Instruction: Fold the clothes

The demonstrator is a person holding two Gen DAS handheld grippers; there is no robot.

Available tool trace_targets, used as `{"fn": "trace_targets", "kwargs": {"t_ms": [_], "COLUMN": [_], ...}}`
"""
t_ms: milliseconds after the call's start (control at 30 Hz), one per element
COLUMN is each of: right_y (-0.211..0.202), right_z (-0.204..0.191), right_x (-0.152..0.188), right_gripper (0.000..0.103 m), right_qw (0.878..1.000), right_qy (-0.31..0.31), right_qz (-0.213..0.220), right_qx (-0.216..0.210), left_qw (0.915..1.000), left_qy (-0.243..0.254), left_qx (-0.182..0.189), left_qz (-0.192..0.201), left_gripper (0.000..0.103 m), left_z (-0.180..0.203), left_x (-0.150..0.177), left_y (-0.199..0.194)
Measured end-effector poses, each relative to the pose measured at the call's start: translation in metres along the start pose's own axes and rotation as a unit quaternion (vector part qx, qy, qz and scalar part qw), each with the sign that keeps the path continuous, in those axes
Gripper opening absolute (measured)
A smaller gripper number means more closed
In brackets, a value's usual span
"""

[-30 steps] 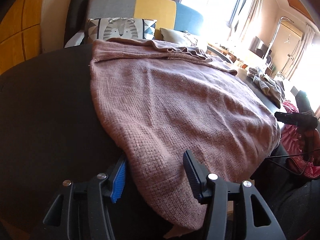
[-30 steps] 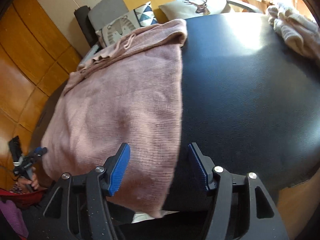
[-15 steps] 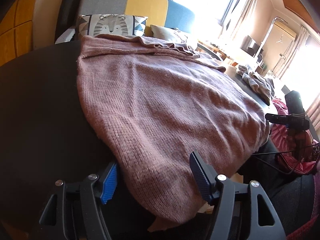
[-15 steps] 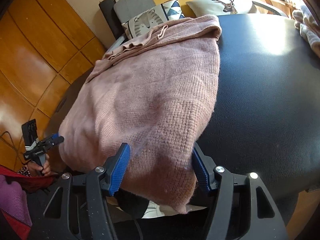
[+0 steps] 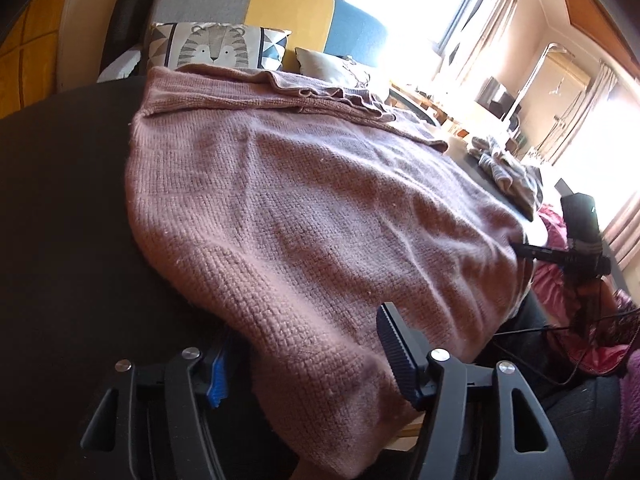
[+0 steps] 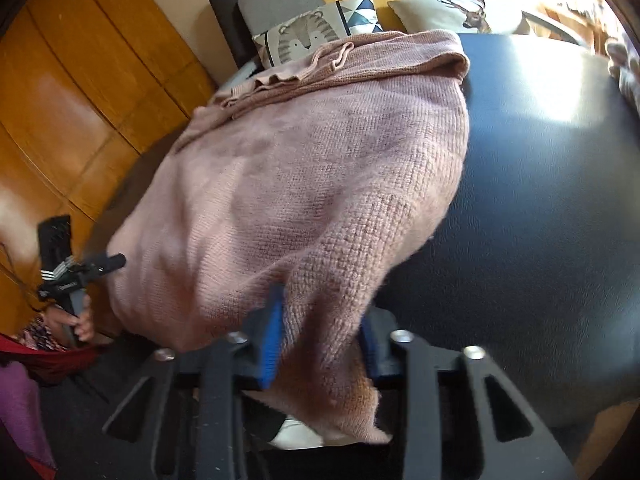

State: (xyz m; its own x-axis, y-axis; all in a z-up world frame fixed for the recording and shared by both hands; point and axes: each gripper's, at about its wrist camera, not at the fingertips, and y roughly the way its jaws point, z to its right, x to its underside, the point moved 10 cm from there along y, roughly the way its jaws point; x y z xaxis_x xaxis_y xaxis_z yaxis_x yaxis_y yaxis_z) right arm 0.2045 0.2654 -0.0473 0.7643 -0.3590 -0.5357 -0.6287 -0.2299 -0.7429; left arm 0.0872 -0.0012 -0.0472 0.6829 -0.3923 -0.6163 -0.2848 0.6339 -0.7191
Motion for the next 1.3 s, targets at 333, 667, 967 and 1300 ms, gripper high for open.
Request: {"fn": "trace_targets", "kwargs": {"t_ms": [333,667,967,1300], "right_y": [-0.008,-0.027,-0.058,-0.118], "right_z": [0.005,-0.01,-0.016,-0.042], "right_x": [-0.008,-0.021,-0.017,-0.029], "right_gripper": [0.019,0.018,0.018,0.018], "right_qw": [0.996,0.992,0.983,0.969], "right_qy": [0.061,0.071,0.082,0.032], "right_qz": [0.015,0.041,0.074,0.136], "right_qx": [-0.056,-0.099,-0.149,-0.201], "left_qw": [0.989,0.9817,0.9735,0.9529], "left_qy": [-0.114,-0.107,-0.122,-0.145], "left_qx": [0.092,0.137,0.174,0.223], "left_qz": [0.02,0.079,0.085,0.146], "left_gripper": [0.009,0.009,0.009,0.009], "left_z": [-0.016,0.006,0.02,0.041], "left_x": [-0.003,-0.03,-0.017,-0.036], "left_y": [-0.017,-0.055,-0.083,-0.145]}}
